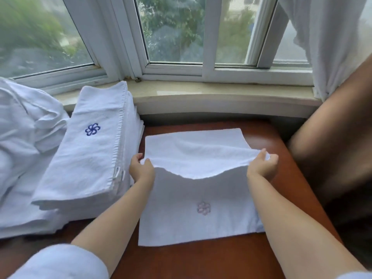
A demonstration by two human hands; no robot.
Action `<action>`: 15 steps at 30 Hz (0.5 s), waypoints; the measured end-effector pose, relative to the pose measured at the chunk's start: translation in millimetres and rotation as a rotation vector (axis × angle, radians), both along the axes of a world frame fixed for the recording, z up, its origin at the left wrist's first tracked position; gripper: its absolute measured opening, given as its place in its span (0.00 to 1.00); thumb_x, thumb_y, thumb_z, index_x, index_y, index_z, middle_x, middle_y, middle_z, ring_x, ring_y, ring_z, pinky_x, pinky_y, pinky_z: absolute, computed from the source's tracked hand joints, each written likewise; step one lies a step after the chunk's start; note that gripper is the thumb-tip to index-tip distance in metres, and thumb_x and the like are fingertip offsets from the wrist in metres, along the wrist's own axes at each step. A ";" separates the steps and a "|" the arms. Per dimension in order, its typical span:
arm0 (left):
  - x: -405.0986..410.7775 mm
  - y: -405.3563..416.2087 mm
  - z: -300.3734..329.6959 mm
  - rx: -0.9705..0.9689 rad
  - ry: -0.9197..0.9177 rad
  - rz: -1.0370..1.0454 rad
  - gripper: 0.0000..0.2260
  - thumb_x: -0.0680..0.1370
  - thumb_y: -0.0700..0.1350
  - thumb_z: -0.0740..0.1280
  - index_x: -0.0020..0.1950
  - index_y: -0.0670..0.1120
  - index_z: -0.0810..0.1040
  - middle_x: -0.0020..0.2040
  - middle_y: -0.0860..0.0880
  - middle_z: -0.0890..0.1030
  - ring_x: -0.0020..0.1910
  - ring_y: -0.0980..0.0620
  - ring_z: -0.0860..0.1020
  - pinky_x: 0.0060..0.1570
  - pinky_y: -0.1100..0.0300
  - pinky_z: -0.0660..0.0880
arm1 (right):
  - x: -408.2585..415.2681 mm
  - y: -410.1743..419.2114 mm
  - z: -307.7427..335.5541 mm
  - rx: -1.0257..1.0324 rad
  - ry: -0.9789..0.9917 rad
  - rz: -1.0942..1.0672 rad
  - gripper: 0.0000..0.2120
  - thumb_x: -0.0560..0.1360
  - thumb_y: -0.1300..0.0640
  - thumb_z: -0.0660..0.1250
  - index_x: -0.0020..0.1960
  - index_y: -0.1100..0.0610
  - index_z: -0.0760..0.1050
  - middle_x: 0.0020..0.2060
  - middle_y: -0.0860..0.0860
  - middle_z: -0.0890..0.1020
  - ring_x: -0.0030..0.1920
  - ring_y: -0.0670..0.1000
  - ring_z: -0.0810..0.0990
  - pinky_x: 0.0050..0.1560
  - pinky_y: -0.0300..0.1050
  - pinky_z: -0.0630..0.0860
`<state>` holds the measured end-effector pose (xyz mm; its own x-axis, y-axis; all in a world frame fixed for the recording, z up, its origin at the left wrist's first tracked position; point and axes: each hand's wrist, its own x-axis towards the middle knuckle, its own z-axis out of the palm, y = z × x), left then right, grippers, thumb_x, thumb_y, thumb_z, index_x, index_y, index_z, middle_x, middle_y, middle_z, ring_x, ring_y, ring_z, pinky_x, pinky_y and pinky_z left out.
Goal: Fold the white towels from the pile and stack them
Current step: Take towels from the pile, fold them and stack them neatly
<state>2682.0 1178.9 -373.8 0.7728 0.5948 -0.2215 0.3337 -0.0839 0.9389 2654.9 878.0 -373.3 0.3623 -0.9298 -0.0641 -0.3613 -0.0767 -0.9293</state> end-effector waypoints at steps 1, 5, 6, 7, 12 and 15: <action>-14.4 0.1 -1.1 0.023 -0.015 0.018 0.16 0.79 0.36 0.62 0.66 0.42 0.74 0.65 0.42 0.75 0.63 0.41 0.74 0.66 0.49 0.71 | -14.0 0.4 -3.3 0.009 0.006 -0.014 0.15 0.80 0.49 0.60 0.51 0.62 0.72 0.50 0.61 0.81 0.50 0.62 0.78 0.43 0.45 0.67; -77.1 -3.9 -7.1 0.116 -0.060 -0.004 0.20 0.81 0.38 0.59 0.74 0.43 0.66 0.72 0.45 0.69 0.71 0.46 0.67 0.70 0.57 0.63 | -65.0 2.1 -14.7 0.037 0.018 -0.061 0.16 0.81 0.50 0.58 0.53 0.64 0.72 0.51 0.62 0.80 0.50 0.62 0.78 0.42 0.45 0.66; -92.9 -5.5 -11.2 0.131 -0.068 -0.016 0.20 0.82 0.39 0.59 0.74 0.43 0.66 0.73 0.45 0.68 0.72 0.47 0.66 0.69 0.59 0.62 | -77.1 4.8 -18.9 0.050 0.013 -0.057 0.16 0.81 0.50 0.58 0.54 0.64 0.71 0.51 0.62 0.80 0.50 0.62 0.78 0.42 0.45 0.66; -108.1 -7.0 -16.0 0.134 -0.077 -0.021 0.20 0.82 0.39 0.59 0.74 0.43 0.66 0.73 0.46 0.67 0.72 0.48 0.65 0.68 0.60 0.61 | -89.2 8.1 -23.9 0.066 0.008 -0.044 0.16 0.82 0.51 0.58 0.54 0.65 0.71 0.51 0.63 0.79 0.50 0.62 0.78 0.43 0.45 0.66; -160.5 -5.3 -39.0 0.052 0.044 0.073 0.19 0.82 0.41 0.61 0.73 0.44 0.68 0.72 0.46 0.69 0.70 0.47 0.68 0.69 0.52 0.67 | -131.0 11.0 -41.1 0.117 0.058 -0.006 0.16 0.82 0.49 0.57 0.54 0.63 0.69 0.50 0.61 0.79 0.49 0.61 0.77 0.45 0.49 0.70; -177.4 -1.5 -46.3 0.071 0.136 0.125 0.16 0.80 0.42 0.65 0.68 0.43 0.73 0.61 0.44 0.76 0.61 0.43 0.75 0.57 0.54 0.72 | -147.8 -3.0 -44.3 0.114 0.115 0.013 0.16 0.82 0.49 0.56 0.54 0.62 0.69 0.49 0.58 0.78 0.44 0.58 0.75 0.43 0.47 0.68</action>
<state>2504.6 1177.4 -420.0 0.6578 0.7019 -0.2731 0.4693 -0.0983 0.8776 2507.0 875.1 -417.5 0.3583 -0.9095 -0.2106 -0.4658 0.0213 -0.8846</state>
